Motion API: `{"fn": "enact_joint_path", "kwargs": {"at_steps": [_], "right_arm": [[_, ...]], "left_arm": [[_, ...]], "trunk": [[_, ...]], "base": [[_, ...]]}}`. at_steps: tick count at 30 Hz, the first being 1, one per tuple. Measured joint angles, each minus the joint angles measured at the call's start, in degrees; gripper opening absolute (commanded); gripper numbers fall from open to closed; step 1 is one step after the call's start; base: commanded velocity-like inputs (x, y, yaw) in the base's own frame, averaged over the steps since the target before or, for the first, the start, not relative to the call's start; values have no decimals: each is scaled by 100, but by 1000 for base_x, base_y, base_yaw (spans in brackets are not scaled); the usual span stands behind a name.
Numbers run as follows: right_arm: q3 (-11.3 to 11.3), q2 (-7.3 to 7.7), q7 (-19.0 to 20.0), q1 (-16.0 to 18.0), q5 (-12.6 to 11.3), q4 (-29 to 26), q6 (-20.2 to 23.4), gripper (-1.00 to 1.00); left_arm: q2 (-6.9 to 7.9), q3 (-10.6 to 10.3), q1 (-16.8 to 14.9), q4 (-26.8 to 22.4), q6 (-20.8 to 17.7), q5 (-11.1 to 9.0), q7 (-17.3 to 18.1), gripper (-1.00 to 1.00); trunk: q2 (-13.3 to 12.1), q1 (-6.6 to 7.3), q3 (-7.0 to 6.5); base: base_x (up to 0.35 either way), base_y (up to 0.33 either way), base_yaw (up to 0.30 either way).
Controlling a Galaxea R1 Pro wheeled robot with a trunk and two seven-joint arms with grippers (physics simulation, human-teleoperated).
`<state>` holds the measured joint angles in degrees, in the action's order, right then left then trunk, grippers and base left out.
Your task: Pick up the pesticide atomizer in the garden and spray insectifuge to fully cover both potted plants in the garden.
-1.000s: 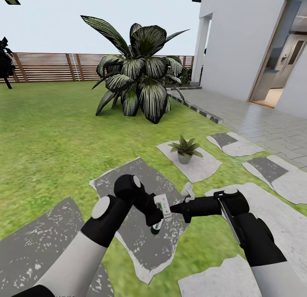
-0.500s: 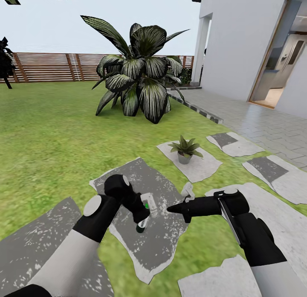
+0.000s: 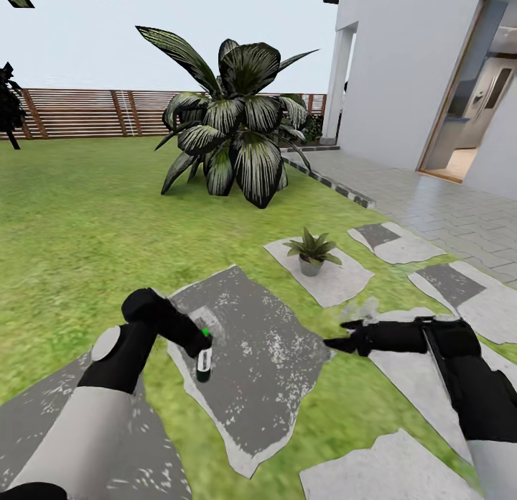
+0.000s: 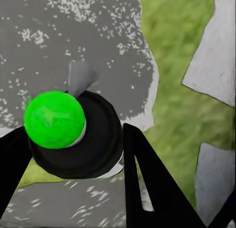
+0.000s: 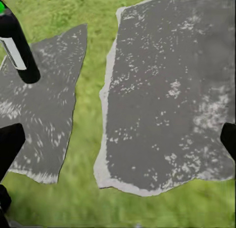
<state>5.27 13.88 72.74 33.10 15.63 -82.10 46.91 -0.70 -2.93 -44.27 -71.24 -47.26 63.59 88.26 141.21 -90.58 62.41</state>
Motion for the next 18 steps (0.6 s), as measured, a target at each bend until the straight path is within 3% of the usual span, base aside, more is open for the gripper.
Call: {"fn": "enact_joint_path", "kwargs": {"at_steps": [1, 2, 4, 5, 7, 9, 10, 13, 15, 16, 18], "right_arm": [[708, 93, -6, 0, 313, 33, -8, 100], [1395, 140, -9, -1, 778, 59, -27, 100], [2209, 165, -14, -2, 1401, 75, -46, 100], [2719, 170, -17, -2, 1796, 80, -57, 100], [3479, 144, -21, -3, 2188, 84, -58, 100], [3908, 127, -64, -3, 2308, 84, -55, 100], [4186, 116, -203, -4, 2364, 85, -57, 100], [4364, 90, -772, -3, 2389, 86, -45, 100], [4402, 29, -1616, -3, 2395, 96, -34, 100], [4409, 7, -2198, -3, 2396, 99, -32, 100], [4405, -7, -2862, -2, 2387, 103, -27, 100]], "left_arm": [[11, 224, 1, 0, -84, 6, 4, -100], [19, 419, 2, -2, -133, 16, 9, -100], [17, 575, 2, -1, -220, 52, 9, -100], [17, 637, 2, 0, -396, 110, 6, -100], [16, 720, 2, 23, -728, 232, 3, -100], [3, 775, 2, 84, -820, 332, 2, -100], [-14, 825, 0, 363, -858, 428, 3, -100], [-25, 855, -73, 1217, -878, 554, 1, -100], [-11, 913, -388, 1909, -881, 632, -16, -100], [2, 1012, -580, 2280, -884, 657, -54, -100], [1, 1247, -826, 2611, -887, 690, -316, -100]], "trunk": [[0, 0, 0], [0, 0, 0], [0, 0, 0], [0, 0, 0], [0, 0, 0], [0, 0, 0], [-1, -1, 1], [-1, -1, 1], [0, 0, 0], [0, 0, 0], [0, 0, 0]], "base": [[0, 0, 0], [0, 0, 0], [0, 0, 0], [0, 0, 0], [0, 0, 0], [0, 0, 0], [0, 0, 0], [0, 0, 0], [0, 0, 0], [0, 0, 0], [0, 0, 0]]}}
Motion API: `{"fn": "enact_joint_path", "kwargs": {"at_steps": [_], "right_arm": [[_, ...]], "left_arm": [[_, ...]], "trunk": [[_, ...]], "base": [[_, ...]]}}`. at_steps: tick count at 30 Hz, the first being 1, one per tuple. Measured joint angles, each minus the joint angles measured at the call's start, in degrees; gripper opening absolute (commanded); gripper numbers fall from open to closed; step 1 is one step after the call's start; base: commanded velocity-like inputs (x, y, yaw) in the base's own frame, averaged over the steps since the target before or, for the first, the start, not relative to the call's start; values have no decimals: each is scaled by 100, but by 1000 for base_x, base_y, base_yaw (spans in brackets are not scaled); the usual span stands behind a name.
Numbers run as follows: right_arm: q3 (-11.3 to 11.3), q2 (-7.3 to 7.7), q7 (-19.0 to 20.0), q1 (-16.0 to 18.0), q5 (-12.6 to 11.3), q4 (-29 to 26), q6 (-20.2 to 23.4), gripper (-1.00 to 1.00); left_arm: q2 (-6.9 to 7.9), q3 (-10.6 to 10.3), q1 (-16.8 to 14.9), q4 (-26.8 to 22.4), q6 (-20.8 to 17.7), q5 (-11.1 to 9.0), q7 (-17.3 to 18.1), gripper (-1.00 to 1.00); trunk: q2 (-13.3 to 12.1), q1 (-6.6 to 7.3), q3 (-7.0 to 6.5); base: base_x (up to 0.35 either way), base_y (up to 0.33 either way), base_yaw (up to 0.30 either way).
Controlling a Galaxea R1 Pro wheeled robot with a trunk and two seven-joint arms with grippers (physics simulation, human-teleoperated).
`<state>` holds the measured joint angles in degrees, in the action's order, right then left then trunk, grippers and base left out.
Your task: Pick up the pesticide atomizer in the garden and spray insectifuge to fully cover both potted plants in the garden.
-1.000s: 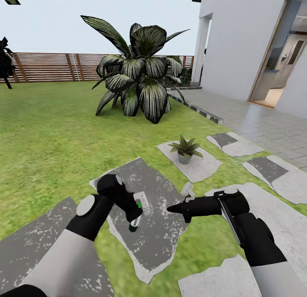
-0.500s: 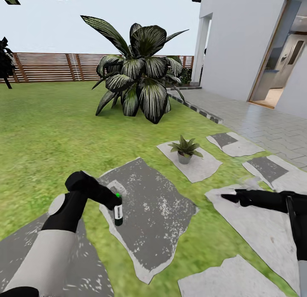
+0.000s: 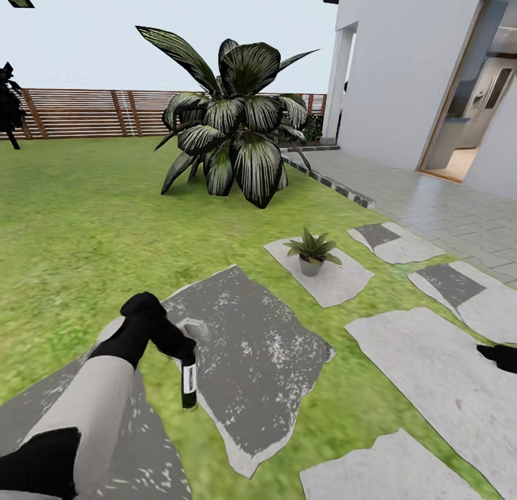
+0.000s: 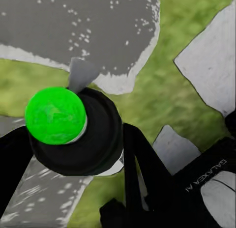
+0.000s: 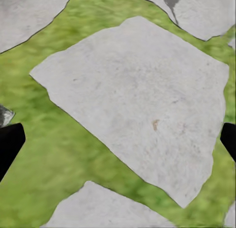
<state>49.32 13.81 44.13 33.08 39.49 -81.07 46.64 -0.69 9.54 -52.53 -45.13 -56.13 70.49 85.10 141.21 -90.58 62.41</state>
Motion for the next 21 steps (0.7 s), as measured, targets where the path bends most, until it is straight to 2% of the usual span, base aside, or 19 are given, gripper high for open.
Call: {"fn": "enact_joint_path", "kwargs": {"at_steps": [1, 2, 3, 5, 7, 9, 11, 15, 21], "right_arm": [[-6, -12, -358, 0, -9, 33, 1, 100], [-10, -15, -406, 0, -20, 47, 7, 100], [-7, -15, -438, 0, -24, 58, 9, 100], [4, -12, -460, 0, -35, 60, 14, 100], [9, -10, -469, 0, -35, 61, 17, 100], [10, -10, -471, 0, -31, 60, 18, 100], [11, -10, -472, 0, -27, 55, 18, 100], [9, -10, -473, -1, -26, 54, 19, 100], [3, -9, -473, -2, -39, 60, 22, 100]], "left_arm": [[-131, 526, -174, 157, -12, 17, -1219, -100], [-215, 732, -203, 186, 0, 20, -2063, -100], [-365, 1078, -222, 212, -36, -101, -2697, -100], [-586, 1443, -235, 344, -71, -280, -3149, -100], [-718, 1567, -240, 736, -75, -323, -3307, -100], [-790, 1586, -242, 941, -71, -334, -3338, -100], [-922, 1598, -243, 1060, -71, -339, -3353, -100], [-923, 1606, -287, 1099, -81, -326, -3211, -100], [-924, 1605, -322, 1097, -71, -302, -3116, -100]], "trunk": [[0, 0, 0], [0, 0, 0], [0, 0, 0], [0, 0, 0], [-1, -1, 1], [0, 0, 0], [0, 1, 0], [0, 3, 0], [-1, 2, 0]], "base": [[0, 0, 0], [0, 0, 0], [0, 0, 0], [0, 0, 0], [0, 0, 0], [18, 2, 0], [179, 55, 0], [292, 90, -47], [328, 92, -244]]}}
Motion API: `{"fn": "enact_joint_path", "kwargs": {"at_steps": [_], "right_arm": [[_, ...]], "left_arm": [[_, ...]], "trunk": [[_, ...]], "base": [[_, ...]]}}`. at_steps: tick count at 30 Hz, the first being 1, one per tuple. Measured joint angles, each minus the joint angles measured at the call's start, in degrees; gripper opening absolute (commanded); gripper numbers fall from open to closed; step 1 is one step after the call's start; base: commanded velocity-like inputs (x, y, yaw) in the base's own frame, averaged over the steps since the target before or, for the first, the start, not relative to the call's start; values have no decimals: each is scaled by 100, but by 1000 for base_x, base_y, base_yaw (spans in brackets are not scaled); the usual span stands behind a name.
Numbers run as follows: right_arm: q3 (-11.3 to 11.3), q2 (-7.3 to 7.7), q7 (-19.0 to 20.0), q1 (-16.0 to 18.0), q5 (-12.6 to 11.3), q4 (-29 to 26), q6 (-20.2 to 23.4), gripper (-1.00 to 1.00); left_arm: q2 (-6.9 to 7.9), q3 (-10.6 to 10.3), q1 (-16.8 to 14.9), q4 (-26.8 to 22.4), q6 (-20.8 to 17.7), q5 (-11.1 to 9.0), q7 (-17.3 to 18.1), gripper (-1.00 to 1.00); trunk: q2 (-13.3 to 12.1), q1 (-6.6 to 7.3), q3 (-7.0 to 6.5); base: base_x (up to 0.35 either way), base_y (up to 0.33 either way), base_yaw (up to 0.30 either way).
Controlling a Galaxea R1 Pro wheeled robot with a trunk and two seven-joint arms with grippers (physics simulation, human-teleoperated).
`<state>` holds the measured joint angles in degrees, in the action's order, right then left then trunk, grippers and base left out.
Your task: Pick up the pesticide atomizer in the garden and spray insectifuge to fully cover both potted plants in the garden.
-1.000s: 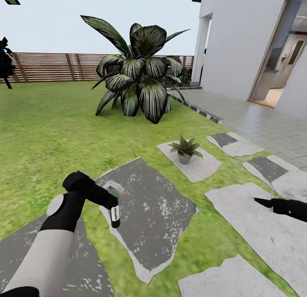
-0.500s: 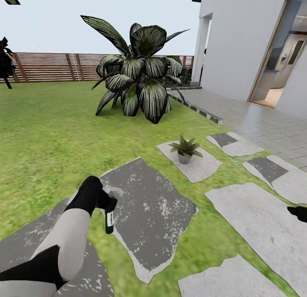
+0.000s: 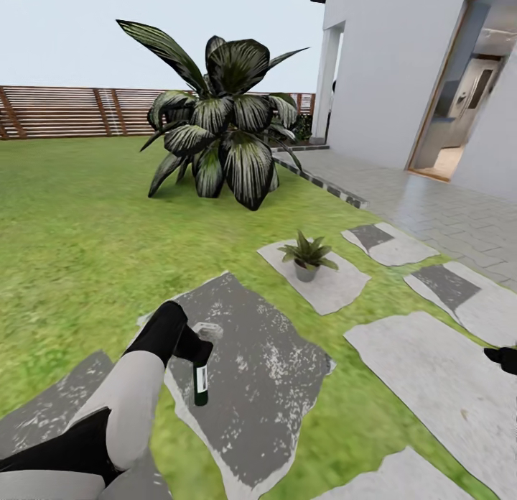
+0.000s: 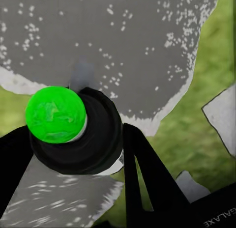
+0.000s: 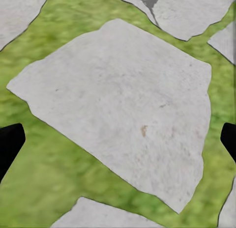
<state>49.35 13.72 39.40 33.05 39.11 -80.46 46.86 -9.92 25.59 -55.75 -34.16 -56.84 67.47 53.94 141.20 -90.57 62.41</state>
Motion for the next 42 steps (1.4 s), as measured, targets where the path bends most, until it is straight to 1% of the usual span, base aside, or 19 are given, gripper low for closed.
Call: {"fn": "enact_joint_path", "kwargs": {"at_steps": [5, 15, 21, 22, 23, 26, 27, 30, 42], "right_arm": [[-1, 0, 0, 1, 11, 0, 0, 100], [-1, 0, 0, 1, 5, 0, -1, 100], [-1, 0, 0, 1, 1, 1, 0, 100], [-1, 0, 0, 1, 1, 1, 0, 100], [-1, 0, 0, 1, 1, 0, 0, 100], [-1, 0, 0, 1, 1, 0, 0, 100], [-1, 0, 0, 1, 1, 0, 0, 100], [-1, -1, 0, 2, 8, 1, -1, 100], [-2, -1, 0, 2, 12, 1, -1, 100]], "left_arm": [[0, 0, -1, -24, -5, -4, 9, -100], [0, -7, -1, -61, 3, -2, 9, -100], [0, -16, -1, -51, 9, 24, 8, -100], [0, -37, -1, -45, 10, 33, 8, -100], [0, -116, -1, -40, 12, 52, 8, -100], [0, -235, -1, -37, 12, 64, 8, -100], [0, -276, -2, -36, 11, 64, 8, -100], [1, -300, -1, -37, 9, 64, 9, -100], [1, -307, -1, -39, 8, 56, 10, -100]], "trunk": [[1, 2, 0], [1, 1, 6], [1, -2, 34], [1, -2, 39], [1, -2, 44], [1, -2, 59], [-38, 19, 47], [-158, 85, 4], [-639, 349, -209]], "base": [[335, 14, -247], [331, 1, -80], [87, 0, -222], [6, 0, -228], [4, 0, -228], [1, 0, -228], [0, 0, -226], [0, 0, -108], [0, 0, -6]]}}
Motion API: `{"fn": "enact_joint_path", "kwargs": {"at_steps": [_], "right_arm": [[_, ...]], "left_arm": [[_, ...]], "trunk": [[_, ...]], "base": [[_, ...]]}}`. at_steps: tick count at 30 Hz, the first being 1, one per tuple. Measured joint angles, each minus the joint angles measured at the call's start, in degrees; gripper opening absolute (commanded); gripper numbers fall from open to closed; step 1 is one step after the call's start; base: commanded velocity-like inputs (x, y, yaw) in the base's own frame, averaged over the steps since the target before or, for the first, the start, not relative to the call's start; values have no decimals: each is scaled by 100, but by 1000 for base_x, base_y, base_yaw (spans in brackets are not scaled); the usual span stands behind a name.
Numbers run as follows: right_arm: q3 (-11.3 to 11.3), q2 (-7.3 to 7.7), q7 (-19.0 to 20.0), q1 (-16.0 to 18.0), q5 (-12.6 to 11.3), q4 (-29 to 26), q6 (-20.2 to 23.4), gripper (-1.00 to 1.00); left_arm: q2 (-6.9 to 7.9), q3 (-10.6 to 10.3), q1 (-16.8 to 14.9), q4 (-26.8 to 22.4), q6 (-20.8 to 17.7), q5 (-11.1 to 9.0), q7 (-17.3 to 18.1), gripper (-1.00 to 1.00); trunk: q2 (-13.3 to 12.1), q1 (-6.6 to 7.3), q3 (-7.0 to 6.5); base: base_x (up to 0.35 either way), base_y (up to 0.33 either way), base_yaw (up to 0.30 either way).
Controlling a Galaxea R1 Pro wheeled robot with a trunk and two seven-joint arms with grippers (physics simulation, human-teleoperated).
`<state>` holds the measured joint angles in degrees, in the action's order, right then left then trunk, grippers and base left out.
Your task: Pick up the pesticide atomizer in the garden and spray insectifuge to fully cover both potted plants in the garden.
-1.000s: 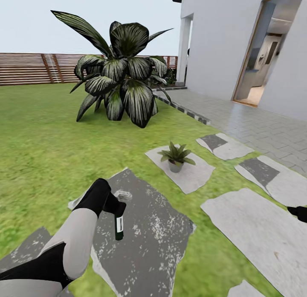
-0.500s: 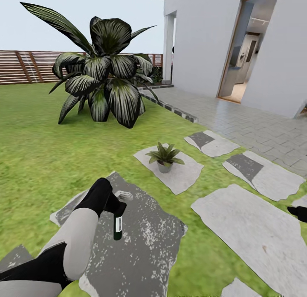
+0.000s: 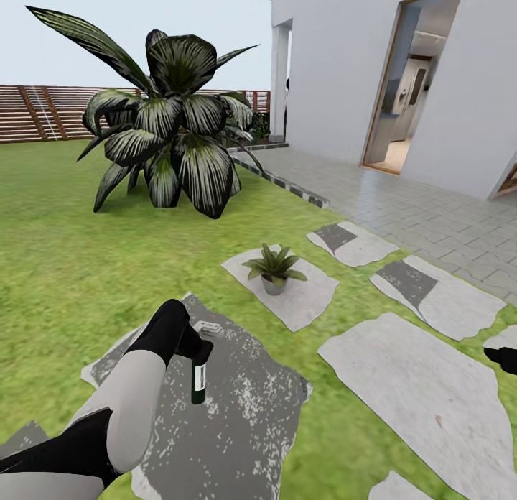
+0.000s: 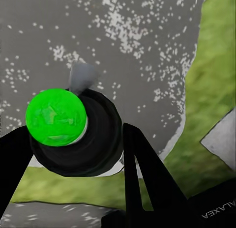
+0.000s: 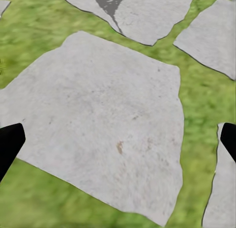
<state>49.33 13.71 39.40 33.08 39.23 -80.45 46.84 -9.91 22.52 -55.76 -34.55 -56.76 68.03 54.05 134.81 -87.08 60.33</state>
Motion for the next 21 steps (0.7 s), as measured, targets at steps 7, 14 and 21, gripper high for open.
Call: {"fn": "enact_joint_path", "kwargs": {"at_steps": [7, 14, 21], "right_arm": [[0, 0, -1, 0, 0, 0, 0, 100], [1, 1, 0, -2, -11, -1, 2, 100], [1, 1, 0, -2, -11, 3, 2, 100]], "left_arm": [[0, 0, 0, 0, -1, 0, 0, -100], [-1, 0, -1, -5, 2, 7, -2, -100], [-1, 2, -1, -14, 3, 20, -2, -100]], "trunk": [[-281, 154, -126], [-562, 308, -251], [-603, 330, -270]], "base": [[0, 0, -1], [0, 0, -205], [0, 0, -276]]}}
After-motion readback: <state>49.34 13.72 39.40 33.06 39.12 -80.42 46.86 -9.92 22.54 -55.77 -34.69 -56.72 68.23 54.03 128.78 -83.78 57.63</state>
